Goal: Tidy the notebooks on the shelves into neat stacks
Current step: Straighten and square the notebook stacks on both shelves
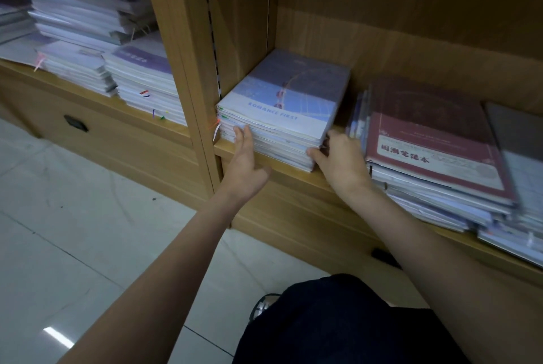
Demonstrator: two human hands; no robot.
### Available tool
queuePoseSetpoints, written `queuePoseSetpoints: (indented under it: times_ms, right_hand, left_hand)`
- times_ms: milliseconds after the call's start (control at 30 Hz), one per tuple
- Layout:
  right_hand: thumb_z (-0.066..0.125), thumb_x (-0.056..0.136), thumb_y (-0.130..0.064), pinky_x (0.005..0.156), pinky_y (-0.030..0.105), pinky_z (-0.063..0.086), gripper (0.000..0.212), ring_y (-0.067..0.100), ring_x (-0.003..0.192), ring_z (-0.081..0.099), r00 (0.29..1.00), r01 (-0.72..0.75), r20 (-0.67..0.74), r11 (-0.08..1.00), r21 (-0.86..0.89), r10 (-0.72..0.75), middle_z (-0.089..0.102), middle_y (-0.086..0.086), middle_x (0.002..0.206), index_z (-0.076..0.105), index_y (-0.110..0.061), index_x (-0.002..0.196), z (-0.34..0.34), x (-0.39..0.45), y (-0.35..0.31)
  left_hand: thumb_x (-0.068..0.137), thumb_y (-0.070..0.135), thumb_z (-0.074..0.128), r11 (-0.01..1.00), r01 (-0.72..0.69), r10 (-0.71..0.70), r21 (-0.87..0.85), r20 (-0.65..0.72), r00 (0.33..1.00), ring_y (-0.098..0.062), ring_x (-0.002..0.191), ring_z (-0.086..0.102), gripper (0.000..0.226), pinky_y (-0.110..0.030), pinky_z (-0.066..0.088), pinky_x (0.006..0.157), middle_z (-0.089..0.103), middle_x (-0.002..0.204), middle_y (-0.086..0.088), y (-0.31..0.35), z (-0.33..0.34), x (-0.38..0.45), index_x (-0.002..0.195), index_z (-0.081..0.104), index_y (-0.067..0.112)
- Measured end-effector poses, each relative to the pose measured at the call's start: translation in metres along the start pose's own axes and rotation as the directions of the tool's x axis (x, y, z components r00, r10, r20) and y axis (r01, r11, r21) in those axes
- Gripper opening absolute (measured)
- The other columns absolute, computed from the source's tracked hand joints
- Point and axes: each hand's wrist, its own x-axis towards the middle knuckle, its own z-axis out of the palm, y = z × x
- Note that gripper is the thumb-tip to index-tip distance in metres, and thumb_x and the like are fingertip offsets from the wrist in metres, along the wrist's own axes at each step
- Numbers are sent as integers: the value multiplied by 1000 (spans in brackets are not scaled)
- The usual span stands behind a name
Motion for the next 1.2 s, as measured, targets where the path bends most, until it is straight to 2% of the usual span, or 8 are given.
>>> queuePoseSetpoints:
  times_ms: [167, 367, 600, 867, 967, 1067, 1133, 1200]
  right_hand:
    - [65, 87, -21, 81, 29, 50, 25, 19, 92, 62, 1000, -21, 2, 996, 89, 20, 66, 8, 103, 60, -7, 108, 1, 1, 1]
    - [57, 92, -18, 80, 36, 54, 16, 20, 84, 65, 1000, -18, 2, 997, 77, 18, 64, 7, 94, 57, -7, 105, 8, -1, 2]
    - [58, 91, -12, 80, 40, 57, 18, 21, 88, 67, 997, -78, 30, 972, 221, 73, 66, 10, 102, 57, -7, 108, 10, -1, 4]
    - [68, 83, -12, 82, 20, 39, 44, 20, 110, 58, 999, -36, -9, 987, 156, 38, 62, 6, 120, 52, -10, 124, 0, -7, -4]
    - [66, 85, -15, 82, 22, 37, 57, 20, 113, 55, 995, -29, 96, 989, 144, 15, 58, 4, 125, 39, -13, 135, 1, -11, -5]
    - [62, 88, -15, 88, 19, 35, 87, 21, 124, 48, 965, -21, 261, 989, 145, -18, 45, 3, 142, 2, -16, 151, 1, -17, -4]
    - [60, 90, -14, 89, 22, 37, 88, 23, 123, 48, 952, -50, 307, 992, 114, 13, 43, 4, 144, -5, -19, 151, -3, -17, -1]
    - [56, 92, -9, 94, 31, 42, 80, 24, 121, 50, 963, -64, 269, 991, 119, 30, 48, 5, 137, 3, -21, 151, -8, -13, 4]
  left_hand:
    - [90, 1, 49, 1000, -20, 20, 12, -26, 999, -17, 145, -2, 84, 2, 15, 81, -18, 156, -1, -4, 0, 0, 148, -11, 11]
    - [90, 3, 50, 998, -39, 40, 40, -12, 999, -26, 144, 8, 84, -31, 20, 114, -14, 157, 1, -6, -5, -2, 148, -10, 12]
    - [89, 3, 52, 995, -92, 93, 29, -60, 994, -13, 145, -1, 84, -20, 9, 113, -9, 157, 0, -11, -10, -8, 148, -6, 10]
    - [88, 4, 54, 997, -78, 78, 7, -91, 993, -14, 144, -9, 86, -13, 2, 107, -12, 157, -5, -3, -16, 5, 148, -8, 7]
    - [88, 7, 56, 998, -57, 54, -19, -101, 993, -17, 144, -9, 87, -6, 1, 97, -14, 156, -10, 2, -14, 9, 147, -8, 6]
    - [88, 6, 57, 999, -46, 45, -10, -90, 995, -19, 144, -8, 88, -6, 1, 97, -14, 156, -10, 3, -14, 7, 147, -9, 5]
    - [88, 6, 56, 999, -45, 46, 15, -60, 997, -16, 144, 0, 87, -3, 2, 93, -12, 156, -7, 4, -12, 0, 148, -8, 6]
    - [90, 8, 54, 999, -38, 39, 32, -23, 999, -3, 130, 35, 84, -2, 14, 90, -8, 157, -3, 5, -10, -8, 149, -6, 9]
